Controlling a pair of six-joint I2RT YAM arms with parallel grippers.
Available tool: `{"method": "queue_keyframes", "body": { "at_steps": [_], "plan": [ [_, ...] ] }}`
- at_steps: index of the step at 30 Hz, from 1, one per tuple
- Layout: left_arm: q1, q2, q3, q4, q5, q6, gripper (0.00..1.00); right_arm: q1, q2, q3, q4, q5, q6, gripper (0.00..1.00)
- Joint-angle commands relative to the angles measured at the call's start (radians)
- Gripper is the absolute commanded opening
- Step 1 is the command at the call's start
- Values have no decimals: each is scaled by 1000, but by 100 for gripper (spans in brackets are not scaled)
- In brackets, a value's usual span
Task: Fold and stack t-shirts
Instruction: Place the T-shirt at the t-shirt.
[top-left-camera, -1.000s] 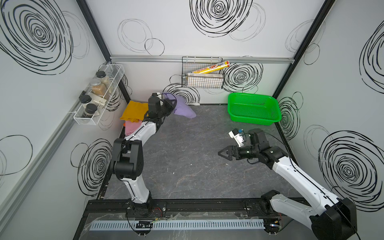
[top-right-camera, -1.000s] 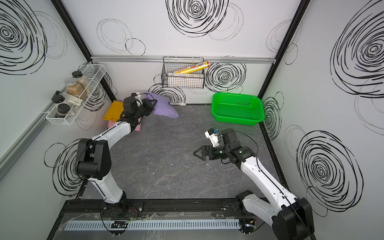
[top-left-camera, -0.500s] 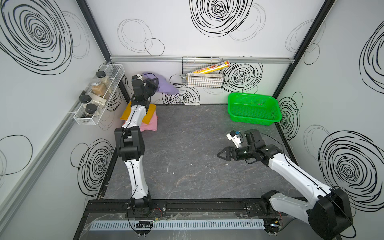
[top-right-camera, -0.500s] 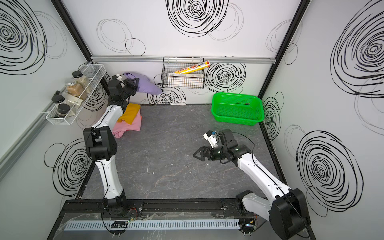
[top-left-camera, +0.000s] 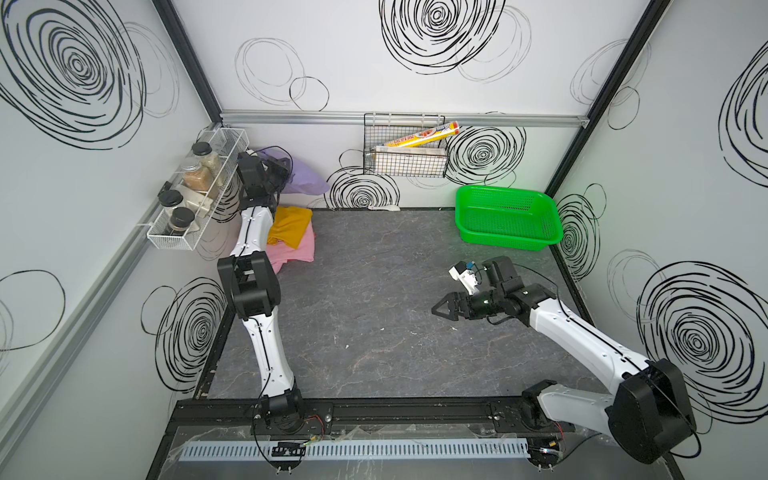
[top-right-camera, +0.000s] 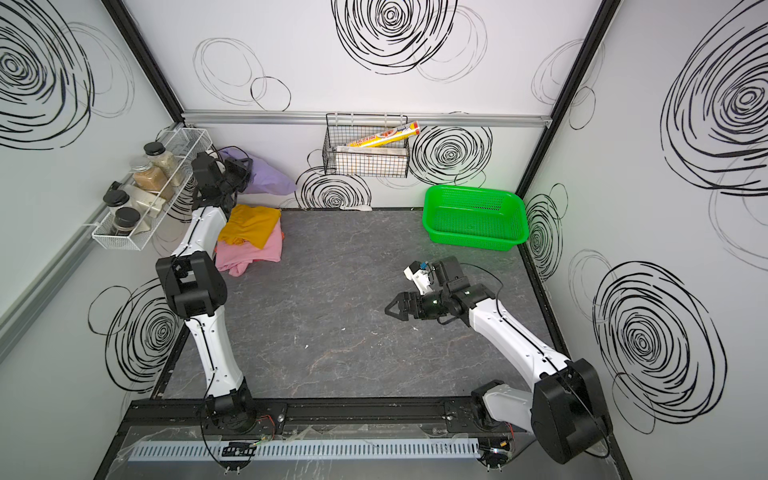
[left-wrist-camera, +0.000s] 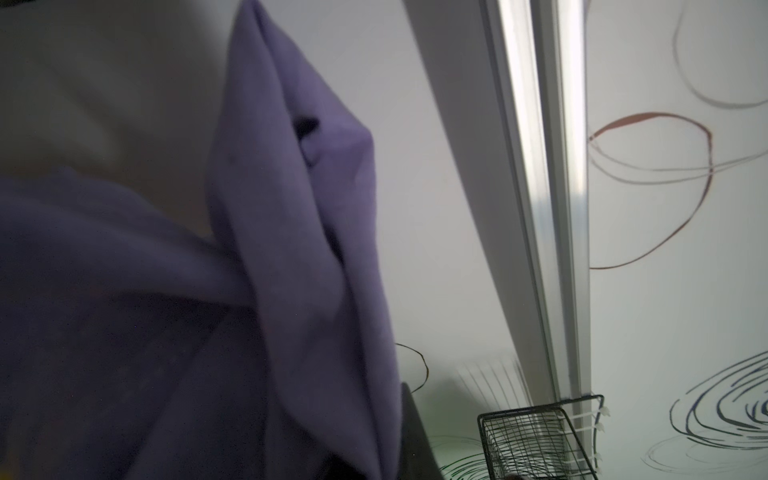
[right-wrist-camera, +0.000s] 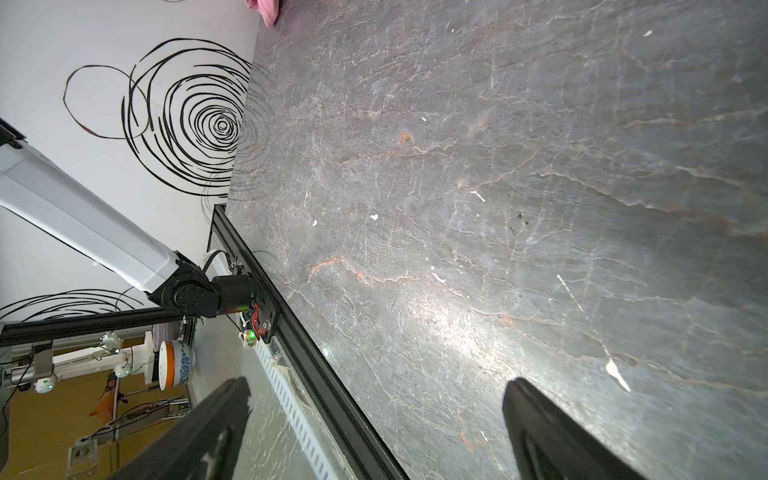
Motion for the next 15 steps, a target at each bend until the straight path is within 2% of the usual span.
{"method": "queue_keyframes", "body": {
  "at_steps": [1,5,15],
  "plan": [
    [10,10,34,30,-3,67,0,2,6,19,-18,-12,-25,100],
    [12,-8,-10,-22,-34,125,0,2,9,19,-24,-7,-27,99],
    [21,-124,-260,-184,-215,286,0,2,-24,-1,-6,-7,-13,100]
  ]
}}
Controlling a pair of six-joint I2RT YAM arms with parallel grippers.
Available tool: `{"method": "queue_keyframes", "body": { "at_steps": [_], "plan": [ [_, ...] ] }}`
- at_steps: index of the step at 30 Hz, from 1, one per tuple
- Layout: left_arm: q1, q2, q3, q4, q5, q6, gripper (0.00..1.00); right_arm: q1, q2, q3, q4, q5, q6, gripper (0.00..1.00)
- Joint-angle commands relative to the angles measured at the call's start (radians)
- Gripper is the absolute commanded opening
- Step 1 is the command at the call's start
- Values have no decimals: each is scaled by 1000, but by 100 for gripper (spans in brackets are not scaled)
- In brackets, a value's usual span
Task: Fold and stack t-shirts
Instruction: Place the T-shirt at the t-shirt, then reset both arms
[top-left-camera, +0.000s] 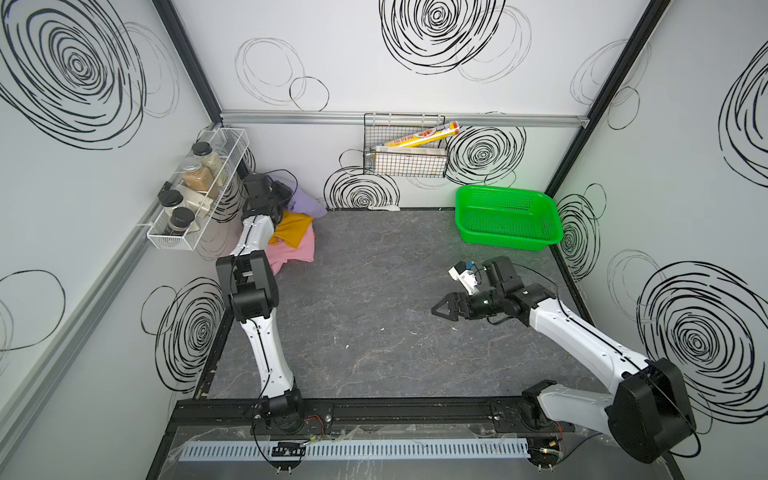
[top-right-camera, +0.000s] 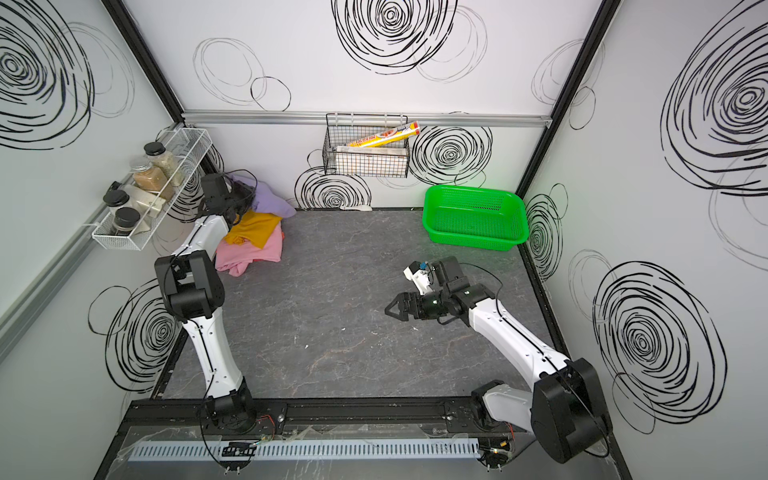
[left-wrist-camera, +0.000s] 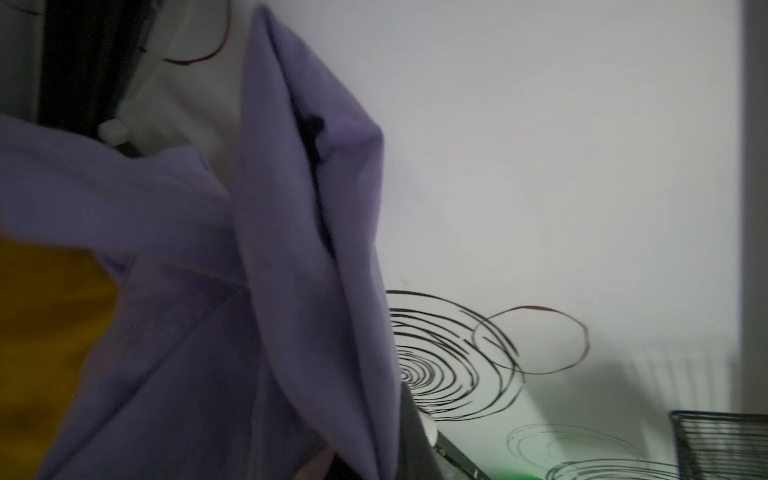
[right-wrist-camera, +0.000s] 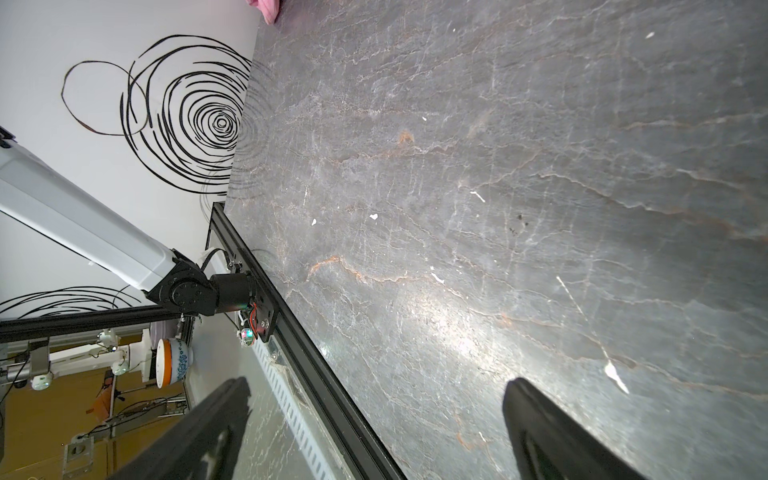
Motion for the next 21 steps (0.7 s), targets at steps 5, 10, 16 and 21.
{"method": "queue_keyframes", "body": {
  "at_steps": [5,10,16,21],
  "plan": [
    [11,-128,-96,-125,-195,118,0,2,-64,-38,11,-13,11,100],
    [5,-178,-119,-231,-341,124,43,0,-106,-71,18,-15,20,100],
    [-33,-239,-106,-377,-569,98,99,1,-146,-104,38,-43,39,100],
    [-61,-229,-48,-568,-683,103,99,0,-197,-107,17,-22,20,100]
  ]
}}
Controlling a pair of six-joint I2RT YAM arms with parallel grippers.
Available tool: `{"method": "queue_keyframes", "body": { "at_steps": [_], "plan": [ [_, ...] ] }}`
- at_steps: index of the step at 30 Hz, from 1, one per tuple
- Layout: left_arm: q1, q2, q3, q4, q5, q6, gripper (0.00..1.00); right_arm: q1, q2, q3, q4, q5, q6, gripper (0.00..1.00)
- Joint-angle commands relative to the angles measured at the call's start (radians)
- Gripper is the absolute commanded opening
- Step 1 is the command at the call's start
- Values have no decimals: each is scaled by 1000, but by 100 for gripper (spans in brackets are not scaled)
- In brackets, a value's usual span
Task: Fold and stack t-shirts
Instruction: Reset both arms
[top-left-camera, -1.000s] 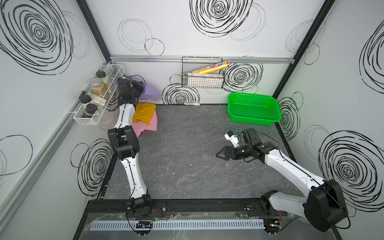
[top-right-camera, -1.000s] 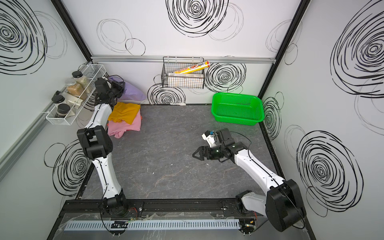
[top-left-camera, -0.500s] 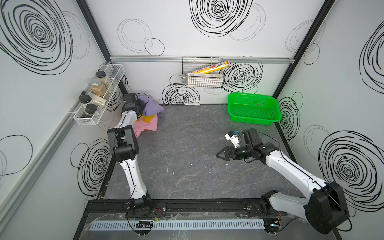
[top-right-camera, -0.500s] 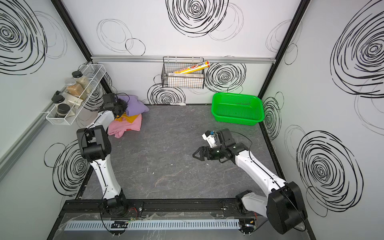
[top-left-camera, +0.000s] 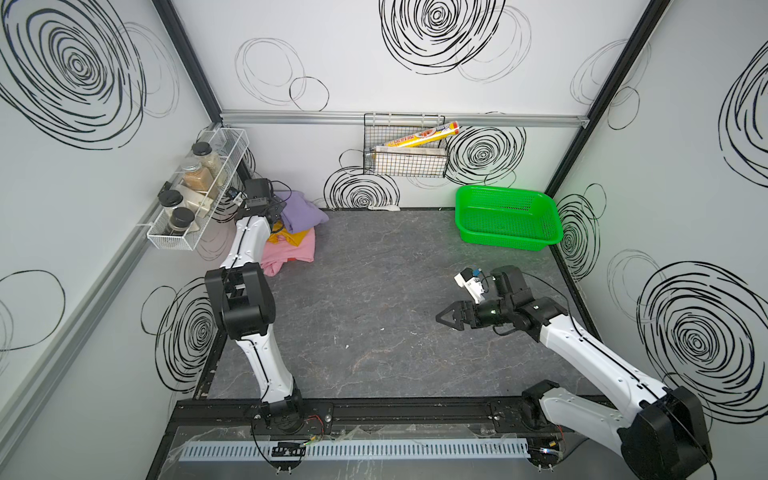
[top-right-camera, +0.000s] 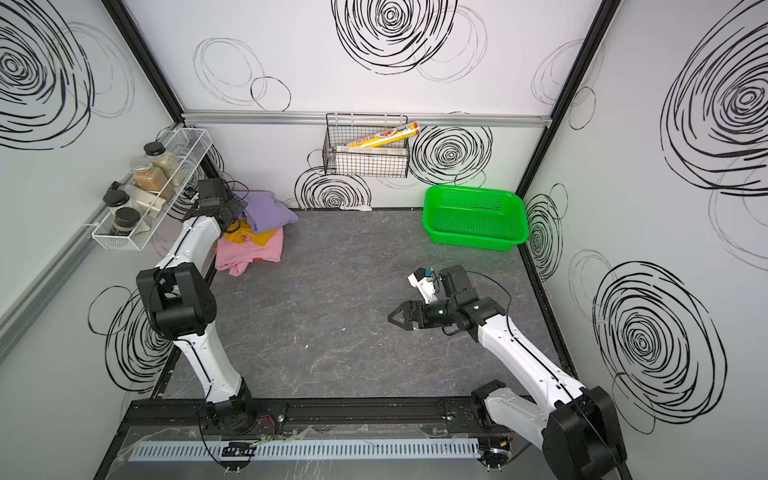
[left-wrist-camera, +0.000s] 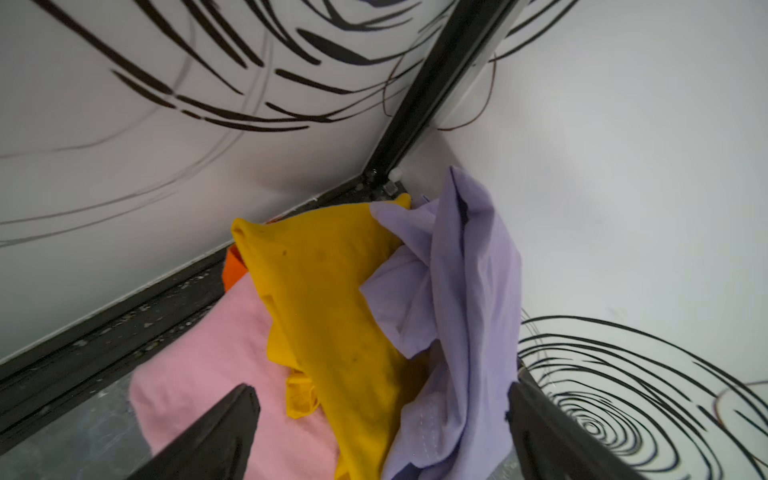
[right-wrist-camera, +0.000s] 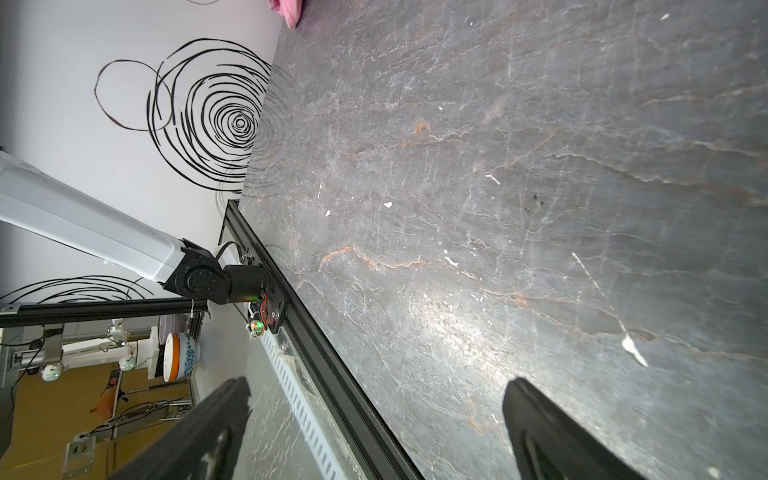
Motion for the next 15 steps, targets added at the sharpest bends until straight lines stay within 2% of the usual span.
{"method": "queue_keyframes", "body": {
  "at_steps": [1,5,7,10,12,15],
  "plan": [
    [-26,-26,15,-162,-152,18,99,0,-49,-7,-8,2,-12,100],
    [-45,-133,-129,-179,-228,31,99,1,-113,-1,-2,5,0,100],
    [-47,-210,-221,-170,-230,32,99,2,-157,5,3,25,7,100],
    [-83,-330,-346,-126,-230,102,99,2,-203,33,-16,16,-7,100],
    [-124,-434,-458,-43,-217,174,99,3,-240,46,-24,36,-11,100],
    [-163,-616,-648,125,-115,261,99,2,-308,62,-21,85,-23,100]
  ]
}}
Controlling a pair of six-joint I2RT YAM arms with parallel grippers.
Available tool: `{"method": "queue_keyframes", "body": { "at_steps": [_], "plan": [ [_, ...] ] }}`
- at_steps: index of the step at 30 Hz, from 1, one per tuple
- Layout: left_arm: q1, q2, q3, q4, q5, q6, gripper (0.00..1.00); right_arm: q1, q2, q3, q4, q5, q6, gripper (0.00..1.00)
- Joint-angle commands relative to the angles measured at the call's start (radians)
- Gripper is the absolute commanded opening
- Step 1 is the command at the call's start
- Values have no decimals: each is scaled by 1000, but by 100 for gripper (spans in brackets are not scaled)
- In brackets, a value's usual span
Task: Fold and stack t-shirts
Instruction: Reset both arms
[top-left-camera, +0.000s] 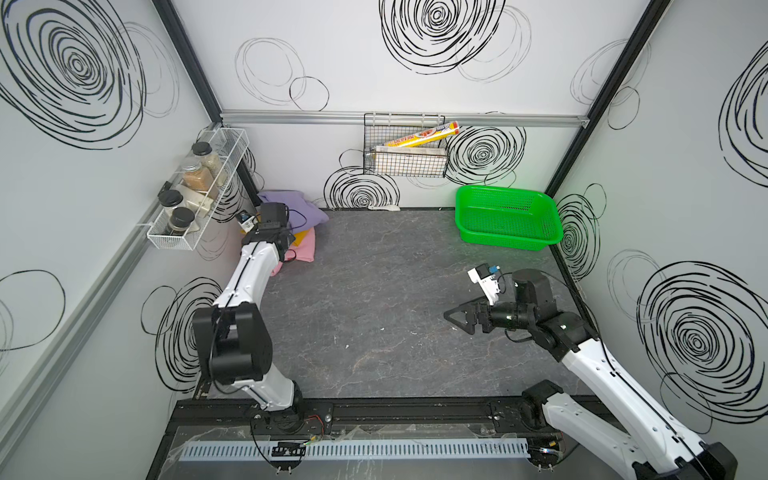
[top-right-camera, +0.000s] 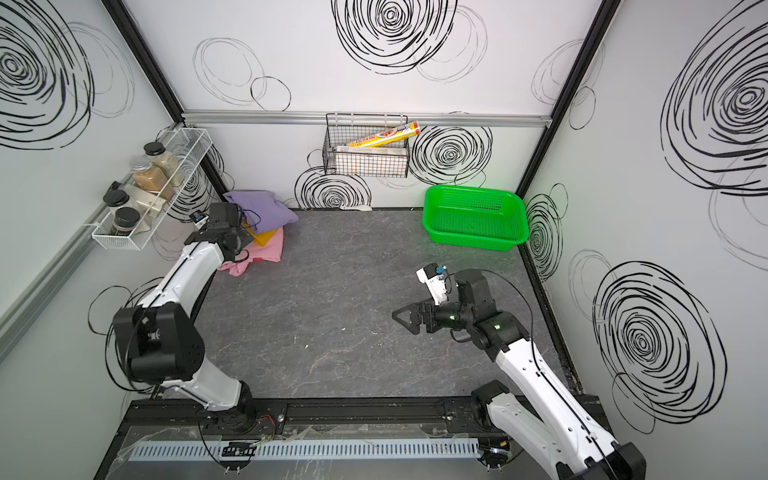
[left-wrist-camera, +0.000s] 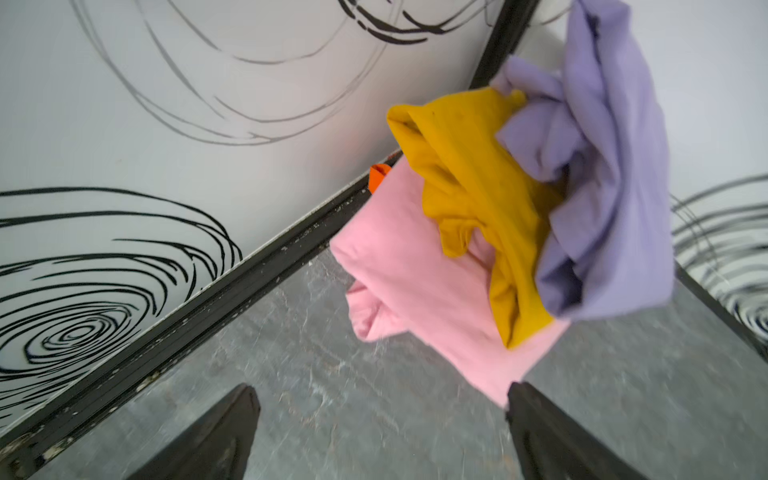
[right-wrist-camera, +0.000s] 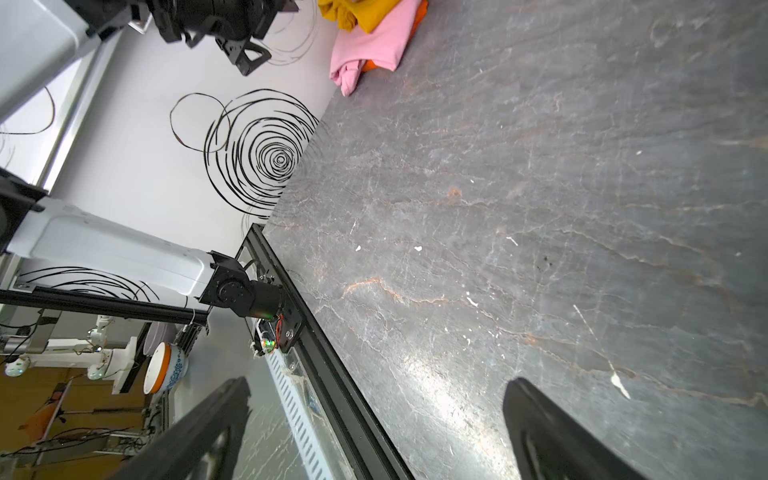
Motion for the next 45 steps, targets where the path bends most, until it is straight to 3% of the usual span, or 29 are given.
{"method": "queue_keyframes", "body": {
  "at_steps": [1,9,15,19,22,27,29,32,33,36,40,43,45],
  "plan": [
    [-40,-184,-170,219,91,124,99,2,-71,45,-4,59,-17,100],
    [-77,-528,-648,739,381,317,99,2,-164,-11,113,217,6,100],
    [-116,-602,-953,1117,438,460,99,2,-230,-83,140,369,28,100],
    [-117,-525,-1011,1189,446,498,99,2,-270,-142,168,392,65,100],
    [-118,-449,-1046,1337,408,540,99,2,-305,-183,173,423,84,100],
    [-84,-201,-998,1581,483,559,99,2,-388,-262,200,502,139,100],
    [-96,-128,-952,1520,463,560,99,3,-410,-297,236,534,161,100],
    [-90,15,-1057,1861,472,563,99,2,-425,-347,297,577,155,100],
    [-97,44,-1067,1902,460,567,99,2,-431,-357,319,591,147,100],
    [-106,32,-1002,1733,356,528,99,2,-450,-391,402,656,121,100],
    [-121,43,-1020,1788,316,540,99,2,-483,-463,559,790,44,100],
    [-121,49,-1026,1814,315,540,99,3,-509,-575,782,920,-65,100],
    [-118,43,-1024,1800,315,536,99,3,-497,-662,938,1095,-151,100]
  ]
}}
